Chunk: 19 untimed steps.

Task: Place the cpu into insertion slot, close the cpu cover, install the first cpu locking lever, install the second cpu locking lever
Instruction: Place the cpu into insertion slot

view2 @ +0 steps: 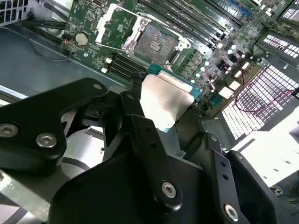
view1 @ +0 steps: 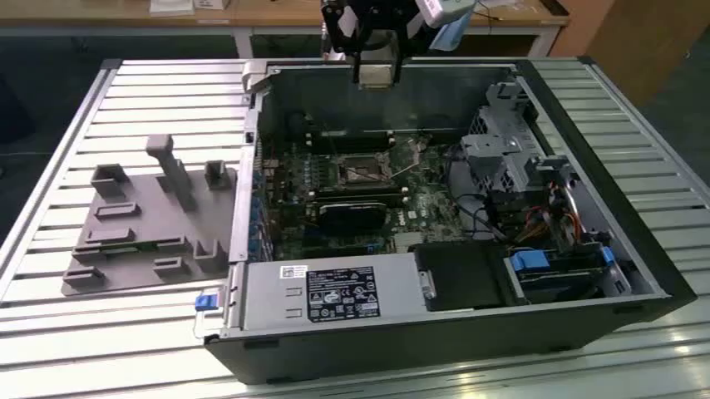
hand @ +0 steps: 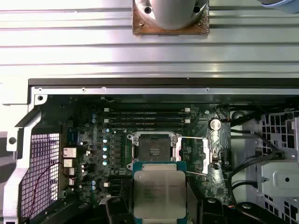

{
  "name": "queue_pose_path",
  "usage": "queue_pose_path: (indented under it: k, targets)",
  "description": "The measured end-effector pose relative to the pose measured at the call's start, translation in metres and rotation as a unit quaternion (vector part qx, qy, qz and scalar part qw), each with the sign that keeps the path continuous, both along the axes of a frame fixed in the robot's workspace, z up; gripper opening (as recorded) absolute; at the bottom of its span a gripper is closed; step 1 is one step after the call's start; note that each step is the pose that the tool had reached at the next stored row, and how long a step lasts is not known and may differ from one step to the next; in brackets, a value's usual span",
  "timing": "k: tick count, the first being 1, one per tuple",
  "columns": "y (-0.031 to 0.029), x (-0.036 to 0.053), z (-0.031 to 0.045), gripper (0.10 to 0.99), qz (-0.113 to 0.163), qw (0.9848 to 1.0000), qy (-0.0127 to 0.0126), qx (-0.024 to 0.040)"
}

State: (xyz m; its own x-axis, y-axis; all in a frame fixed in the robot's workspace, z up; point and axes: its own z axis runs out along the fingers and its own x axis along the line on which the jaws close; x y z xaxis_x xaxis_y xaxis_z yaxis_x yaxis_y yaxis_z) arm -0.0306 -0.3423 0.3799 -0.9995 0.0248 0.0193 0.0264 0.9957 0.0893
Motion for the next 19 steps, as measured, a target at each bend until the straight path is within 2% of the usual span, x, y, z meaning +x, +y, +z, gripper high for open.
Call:
queue_pose_path:
  k: [13, 19]
  targets:
    - [0.0, 0.0, -0.0005, 0.537, 0.0, 1.0, 0.0, 0.0]
    - [0.0, 0.0, -0.0095, 0.537, 0.0, 1.0, -0.0001, 0.0017]
